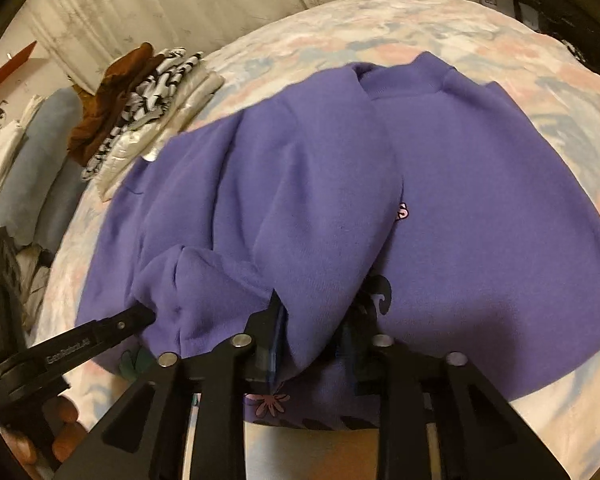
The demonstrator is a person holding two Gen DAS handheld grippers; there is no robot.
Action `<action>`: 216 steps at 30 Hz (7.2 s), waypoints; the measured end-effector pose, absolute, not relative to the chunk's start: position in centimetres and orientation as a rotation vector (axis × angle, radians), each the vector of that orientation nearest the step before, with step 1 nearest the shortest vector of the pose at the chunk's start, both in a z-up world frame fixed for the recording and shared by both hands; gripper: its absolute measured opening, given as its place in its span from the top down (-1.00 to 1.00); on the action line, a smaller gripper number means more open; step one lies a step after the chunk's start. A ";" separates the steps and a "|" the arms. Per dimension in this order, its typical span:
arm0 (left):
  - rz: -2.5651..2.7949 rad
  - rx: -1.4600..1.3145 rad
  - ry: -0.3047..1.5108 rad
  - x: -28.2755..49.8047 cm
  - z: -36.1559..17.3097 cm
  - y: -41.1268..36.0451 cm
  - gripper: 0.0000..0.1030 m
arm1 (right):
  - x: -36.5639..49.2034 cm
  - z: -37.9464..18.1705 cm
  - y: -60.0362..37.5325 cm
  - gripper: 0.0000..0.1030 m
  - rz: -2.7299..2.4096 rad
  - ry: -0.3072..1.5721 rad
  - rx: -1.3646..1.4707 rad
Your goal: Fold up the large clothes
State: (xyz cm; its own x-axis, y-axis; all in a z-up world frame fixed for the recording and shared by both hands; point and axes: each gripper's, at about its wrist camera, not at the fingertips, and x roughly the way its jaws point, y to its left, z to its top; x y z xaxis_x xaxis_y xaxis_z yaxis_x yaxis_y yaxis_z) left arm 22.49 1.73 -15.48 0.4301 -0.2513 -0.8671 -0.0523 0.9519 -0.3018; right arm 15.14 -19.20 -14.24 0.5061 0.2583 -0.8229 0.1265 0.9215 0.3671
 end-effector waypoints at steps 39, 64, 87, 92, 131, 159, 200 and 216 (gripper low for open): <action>-0.204 -0.160 0.963 23.5 -13.9 -0.5 0.77 | 17.0 -13.4 -22.0 0.72 0.042 0.904 0.220; -0.167 -0.188 0.917 14.1 -7.6 2.3 0.77 | 7.3 -4.6 -17.2 0.67 0.112 0.821 0.231; -0.092 -0.279 0.916 8.3 -5.3 6.6 0.52 | 0.6 -1.8 -13.9 0.67 0.209 0.790 0.185; -0.085 -0.322 0.922 8.3 -6.0 8.1 0.24 | 0.7 -0.9 -13.7 0.64 0.221 0.768 0.176; -0.054 -0.732 0.953 17.7 -18.3 15.0 0.09 | 18.1 -14.6 -11.4 0.64 0.192 0.887 0.087; -0.640 0.063 0.502 18.0 -3.7 -15.0 0.72 | 11.7 -12.4 -27.7 0.50 0.143 0.909 0.555; -0.623 0.181 0.788 18.3 -6.0 -19.6 -0.29 | 7.5 -5.0 -39.4 -0.21 -0.078 0.774 0.488; -0.560 0.132 0.978 29.5 -10.0 -18.3 -0.33 | 22.1 -13.4 -40.1 -0.16 0.313 1.134 0.655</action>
